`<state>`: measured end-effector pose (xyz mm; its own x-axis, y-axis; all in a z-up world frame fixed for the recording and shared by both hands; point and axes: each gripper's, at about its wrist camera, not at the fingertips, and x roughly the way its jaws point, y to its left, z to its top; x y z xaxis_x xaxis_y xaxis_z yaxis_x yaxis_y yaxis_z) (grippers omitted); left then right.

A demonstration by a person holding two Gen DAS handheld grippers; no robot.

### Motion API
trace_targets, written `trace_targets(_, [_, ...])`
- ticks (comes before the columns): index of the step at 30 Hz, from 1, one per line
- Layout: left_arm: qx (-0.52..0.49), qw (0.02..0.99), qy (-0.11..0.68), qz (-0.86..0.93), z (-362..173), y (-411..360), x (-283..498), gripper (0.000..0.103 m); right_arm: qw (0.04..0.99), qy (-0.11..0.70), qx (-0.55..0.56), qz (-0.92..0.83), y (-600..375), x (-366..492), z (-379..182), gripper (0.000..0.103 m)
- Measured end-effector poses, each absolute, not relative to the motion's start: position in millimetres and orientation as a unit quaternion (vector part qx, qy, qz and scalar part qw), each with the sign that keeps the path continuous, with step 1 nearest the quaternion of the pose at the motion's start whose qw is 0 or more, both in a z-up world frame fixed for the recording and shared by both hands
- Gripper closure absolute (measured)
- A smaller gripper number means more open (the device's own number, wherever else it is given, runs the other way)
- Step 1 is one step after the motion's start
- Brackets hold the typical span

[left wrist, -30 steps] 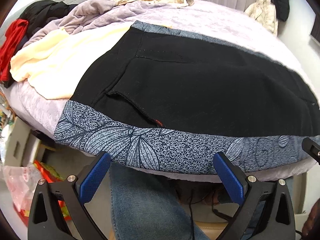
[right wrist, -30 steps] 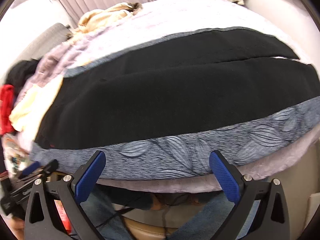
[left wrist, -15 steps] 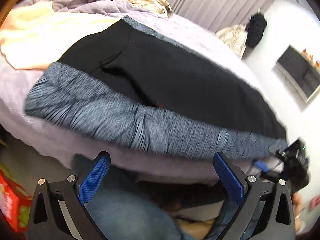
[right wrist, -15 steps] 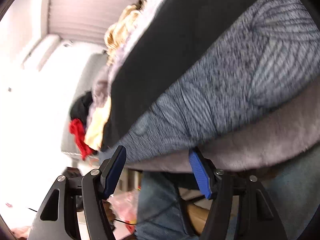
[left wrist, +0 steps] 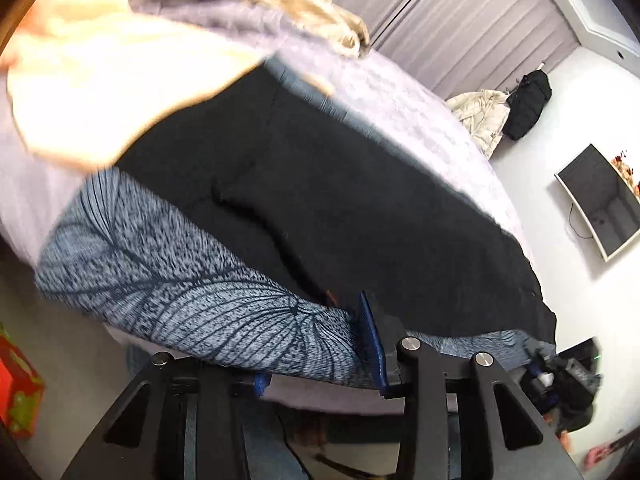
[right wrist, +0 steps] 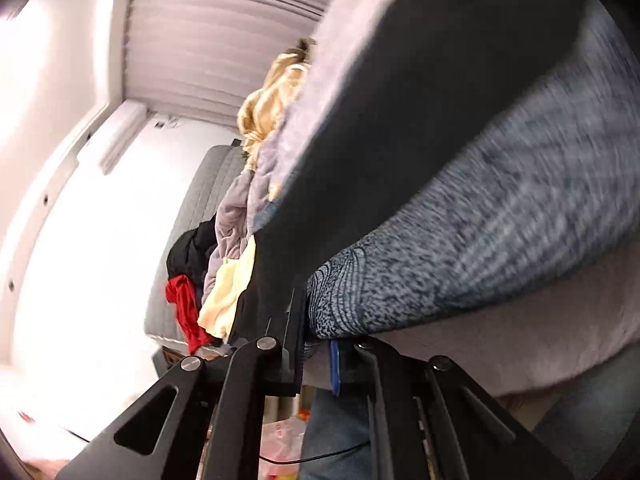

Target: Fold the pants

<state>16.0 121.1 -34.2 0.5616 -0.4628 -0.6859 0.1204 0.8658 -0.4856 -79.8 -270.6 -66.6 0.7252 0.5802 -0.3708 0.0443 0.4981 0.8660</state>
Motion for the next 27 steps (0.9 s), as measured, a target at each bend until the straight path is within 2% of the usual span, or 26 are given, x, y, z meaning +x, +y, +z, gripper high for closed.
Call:
trace_targets(8, [-0.147,0.899,0.372,-0.179,34.3,99.7,85.8,0.063,0.858,0.308,0.36,0.197,-284.2,0.3,41.5,0.092])
trace_targets(12, [-0.111,0.91,0.362,-0.168,41.5,81.3,147.7,0.063,0.861,0.329,0.34,0.188,-295.0,66.3,56.1,0.092])
trace_targets(17, [-0.117,0.888,0.416,-0.154,2.6,62.0,235.5,0.063,0.846,0.391,0.324,0.159,-309.1,149.0,8.6,0.092])
trace_targets(18, [-0.116,0.882,0.432,-0.148,-10.9,58.5,248.9,0.062,0.841,0.402,0.327,0.155,-314.1,157.4,-4.8,0.088])
trace_targets(21, [-0.111,0.862,0.474,-0.138,-42.7,51.1,266.6,0.062,0.814,0.446,0.348,0.128,-324.2,189.6,-53.9,0.087])
trace_targets(23, [-0.108,0.86,0.477,-0.144,-38.6,51.0,261.6,0.061,0.792,0.472,0.369,0.12,-328.6,203.0,-79.3,0.087])
trace_targets(25, [-0.114,0.86,0.469,-0.165,-19.8,56.5,254.3,0.058,0.79,0.465,0.377,0.132,-329.9,200.9,-76.3,0.078])
trace_targets(26, [-0.112,0.865,0.459,-0.168,-9.3,62.3,246.6,0.043,0.788,0.464,0.378,0.144,-328.0,196.4,-67.8,0.056])
trace_targets(27, [-0.104,0.875,0.445,-0.158,1.4,66.5,242.5,0.023,0.788,0.46,0.378,0.156,-325.0,190.2,-59.7,0.032])
